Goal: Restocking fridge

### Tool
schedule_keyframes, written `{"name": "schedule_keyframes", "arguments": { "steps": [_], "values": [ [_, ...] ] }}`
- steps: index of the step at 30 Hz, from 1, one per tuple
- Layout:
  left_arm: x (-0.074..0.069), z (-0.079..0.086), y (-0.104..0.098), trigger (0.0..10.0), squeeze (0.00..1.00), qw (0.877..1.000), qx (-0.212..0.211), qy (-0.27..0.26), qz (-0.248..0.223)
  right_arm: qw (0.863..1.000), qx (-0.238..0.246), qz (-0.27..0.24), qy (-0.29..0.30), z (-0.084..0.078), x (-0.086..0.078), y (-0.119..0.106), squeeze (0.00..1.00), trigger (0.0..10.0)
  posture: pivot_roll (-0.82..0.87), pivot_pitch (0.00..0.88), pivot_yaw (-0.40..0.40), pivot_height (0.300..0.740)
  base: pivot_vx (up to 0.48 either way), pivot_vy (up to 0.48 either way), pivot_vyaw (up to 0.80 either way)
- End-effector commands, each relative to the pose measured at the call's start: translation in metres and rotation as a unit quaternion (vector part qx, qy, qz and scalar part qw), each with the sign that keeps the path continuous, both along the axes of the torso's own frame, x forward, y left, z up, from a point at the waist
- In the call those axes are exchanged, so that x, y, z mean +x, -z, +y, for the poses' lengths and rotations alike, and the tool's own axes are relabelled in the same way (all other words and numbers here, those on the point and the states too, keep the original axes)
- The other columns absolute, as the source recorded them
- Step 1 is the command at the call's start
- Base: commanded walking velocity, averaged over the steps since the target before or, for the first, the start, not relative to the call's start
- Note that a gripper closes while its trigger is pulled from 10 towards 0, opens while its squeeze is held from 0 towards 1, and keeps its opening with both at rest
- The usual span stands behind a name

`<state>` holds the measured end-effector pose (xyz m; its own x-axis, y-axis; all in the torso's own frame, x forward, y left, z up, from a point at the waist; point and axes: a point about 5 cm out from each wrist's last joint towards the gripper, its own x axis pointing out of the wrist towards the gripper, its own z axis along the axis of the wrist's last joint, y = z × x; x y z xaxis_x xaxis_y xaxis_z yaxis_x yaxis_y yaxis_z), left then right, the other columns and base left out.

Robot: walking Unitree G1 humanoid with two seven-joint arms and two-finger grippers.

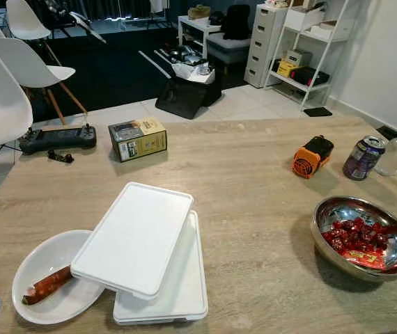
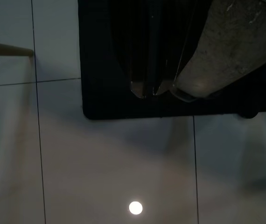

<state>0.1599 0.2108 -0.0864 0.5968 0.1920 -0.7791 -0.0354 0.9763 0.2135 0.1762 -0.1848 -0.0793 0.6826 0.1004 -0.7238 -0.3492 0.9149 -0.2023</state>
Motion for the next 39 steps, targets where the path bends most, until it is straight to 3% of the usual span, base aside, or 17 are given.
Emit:
{"name": "schedule_keyframes", "arguments": {
  "steps": [1, 5, 12, 15, 19, 39],
  "values": [
    [-0.013, 0.011, 0.004, 10.0, 0.0, 0.998, -0.014, -0.05, 0.025, 1.0, -0.004, 0.011, 0.005, -0.002, -0.005, 0.003, 0.0, 10.0, -0.02, 0.072, 0.007, 0.74, 0.0, 0.0, 0.0],
    [-0.016, 0.015, 0.005, 10.0, 0.0, 0.997, -0.016, -0.062, 0.035, 1.0, -0.003, 0.01, 0.005, -0.001, -0.003, 0.002, 0.0, 10.0, -0.01, 0.072, 0.007, 0.74, 0.0, 0.0, 0.0],
    [0.001, -0.003, -0.002, 10.0, 0.0, 0.997, 0.017, 0.073, -0.003, 1.0, 0.0, 0.007, 0.006, 0.001, 0.0, 0.001, 0.0, 10.0, -0.02, 0.07, 0.009, 0.74, 0.0, -0.137, 0.0],
    [0.003, -0.005, -0.002, 10.0, 0.0, 0.996, 0.02, 0.089, -0.002, 1.0, -0.001, 0.009, 0.008, 0.001, -0.002, 0.002, 0.0, 10.0, -0.02, 0.07, 0.009, 0.74, 0.0, -0.48, 0.0],
    [0.002, -0.005, -0.002, 10.0, 0.0, 0.997, 0.012, 0.08, -0.001, 1.0, -0.002, 0.012, 0.009, -0.001, -0.005, 0.003, 0.0, 10.0, -0.02, 0.071, 0.009, 0.74, 0.0, -0.48, 0.0],
    [-0.002, 0.003, -0.002, 10.0, 0.0, 0.999, 0.01, 0.035, -0.008, 1.0, -0.004, 0.015, 0.006, -0.001, -0.005, 0.003, 0.0, 10.0, -0.02, 0.072, 0.003, 0.74, 0.0, 0.0, 0.0]
  ]
}}
